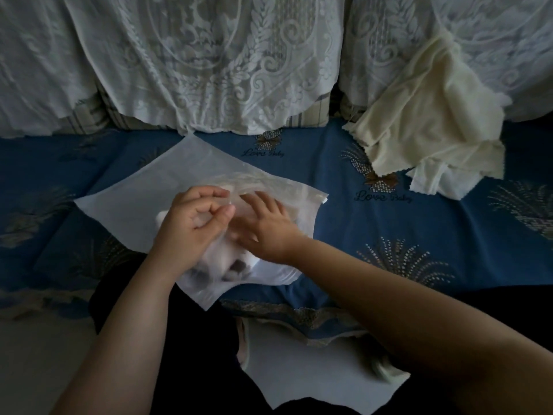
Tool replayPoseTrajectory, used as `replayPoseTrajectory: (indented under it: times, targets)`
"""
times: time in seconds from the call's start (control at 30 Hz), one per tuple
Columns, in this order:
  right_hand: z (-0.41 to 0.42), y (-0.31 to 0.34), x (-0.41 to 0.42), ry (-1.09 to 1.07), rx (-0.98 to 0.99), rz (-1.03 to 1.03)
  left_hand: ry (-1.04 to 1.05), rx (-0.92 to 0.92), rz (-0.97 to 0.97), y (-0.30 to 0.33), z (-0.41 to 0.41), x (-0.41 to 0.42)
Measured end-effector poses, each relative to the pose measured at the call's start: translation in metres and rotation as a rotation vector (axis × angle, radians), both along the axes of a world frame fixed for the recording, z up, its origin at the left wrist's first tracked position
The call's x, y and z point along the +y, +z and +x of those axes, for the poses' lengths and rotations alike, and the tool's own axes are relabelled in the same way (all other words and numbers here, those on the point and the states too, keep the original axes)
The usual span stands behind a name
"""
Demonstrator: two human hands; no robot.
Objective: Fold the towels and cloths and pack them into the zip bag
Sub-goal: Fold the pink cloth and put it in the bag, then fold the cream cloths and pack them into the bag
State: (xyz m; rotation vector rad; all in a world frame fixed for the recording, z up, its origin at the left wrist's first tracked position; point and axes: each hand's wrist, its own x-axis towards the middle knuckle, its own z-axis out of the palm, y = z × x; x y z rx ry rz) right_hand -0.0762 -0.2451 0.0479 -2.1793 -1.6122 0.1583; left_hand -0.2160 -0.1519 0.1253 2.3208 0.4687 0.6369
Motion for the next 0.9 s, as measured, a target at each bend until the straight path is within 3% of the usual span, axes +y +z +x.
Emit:
replayPoseTrajectory:
  times: [0.1, 0.17, 0.33, 0.47, 0.6, 0.73, 0.83, 0.9]
  targets:
    - [0.000, -0.025, -0.052, -0.016, 0.187, 0.106, -0.104, 0.090, -0.039, -0.012, 0.010, -0.005]
    - [0.003, -0.038, -0.082, -0.076, 0.237, 0.148, -0.117, 0.114, 0.039, -0.019, 0.020, -0.008]
    - [0.042, -0.043, -0.127, -0.527, 0.425, 0.085, -0.213, 0.274, 0.173, -0.031, 0.057, -0.034]
    - [0.108, -0.035, -0.148, -0.788, 0.382, 0.127, -0.271, 0.281, 0.261, -0.025, 0.108, -0.066]
    - [0.188, -0.032, -0.167, -0.948, 0.339, -0.084, -0.311, 0.265, 0.269, -0.017, 0.152, -0.094]
    - [0.238, -0.036, -0.175, -0.973, 0.478, -0.202, -0.321, 0.312, 0.181, -0.027, 0.170, -0.106]
    - [0.257, -0.035, -0.175, -0.909, 0.355, -0.378, -0.304, 0.334, 0.129, -0.035, 0.176, -0.105]
    - [0.261, -0.036, -0.176, -0.961, 0.308, -0.287, -0.292, 0.336, 0.105, -0.038, 0.178, -0.103]
